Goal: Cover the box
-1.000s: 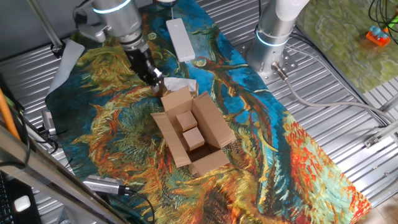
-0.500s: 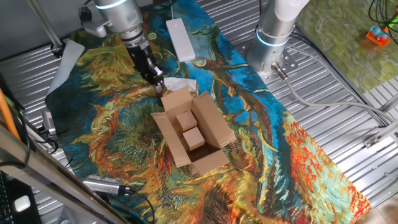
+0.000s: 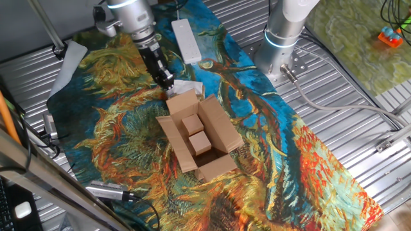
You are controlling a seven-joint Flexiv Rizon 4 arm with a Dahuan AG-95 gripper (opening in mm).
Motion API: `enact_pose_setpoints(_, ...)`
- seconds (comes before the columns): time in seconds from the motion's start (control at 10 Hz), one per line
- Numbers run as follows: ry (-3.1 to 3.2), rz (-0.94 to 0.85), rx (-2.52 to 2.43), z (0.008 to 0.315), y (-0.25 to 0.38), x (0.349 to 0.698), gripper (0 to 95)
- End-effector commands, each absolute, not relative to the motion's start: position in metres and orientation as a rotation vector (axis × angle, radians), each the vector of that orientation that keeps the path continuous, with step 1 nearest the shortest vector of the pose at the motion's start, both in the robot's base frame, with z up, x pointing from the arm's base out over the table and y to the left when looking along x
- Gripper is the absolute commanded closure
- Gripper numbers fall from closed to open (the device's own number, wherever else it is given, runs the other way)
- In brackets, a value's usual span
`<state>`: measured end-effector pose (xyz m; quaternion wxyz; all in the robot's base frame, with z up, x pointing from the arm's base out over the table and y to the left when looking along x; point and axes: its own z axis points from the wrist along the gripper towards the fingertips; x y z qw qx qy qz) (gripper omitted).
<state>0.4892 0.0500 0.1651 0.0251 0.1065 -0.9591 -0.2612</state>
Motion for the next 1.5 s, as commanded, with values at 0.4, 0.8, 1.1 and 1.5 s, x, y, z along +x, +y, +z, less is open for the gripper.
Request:
enact_pose_setpoints(0.4, -2.938, -0.865, 0.205, 0.1717, 0.0622, 0.5002, 95.0)
enact_pose_setpoints(0.8, -2.927, -0.857, 0.246, 0.1724, 0.0625, 0.5002, 95.0)
enact_pose_setpoints(1.1, -2.911, -0.833, 0.296, 0.1728, 0.0622, 0.4997, 95.0)
enact_pose_setpoints(1.5, -2.934, -0.725, 0.335, 0.1727, 0.0621, 0.4997, 95.0)
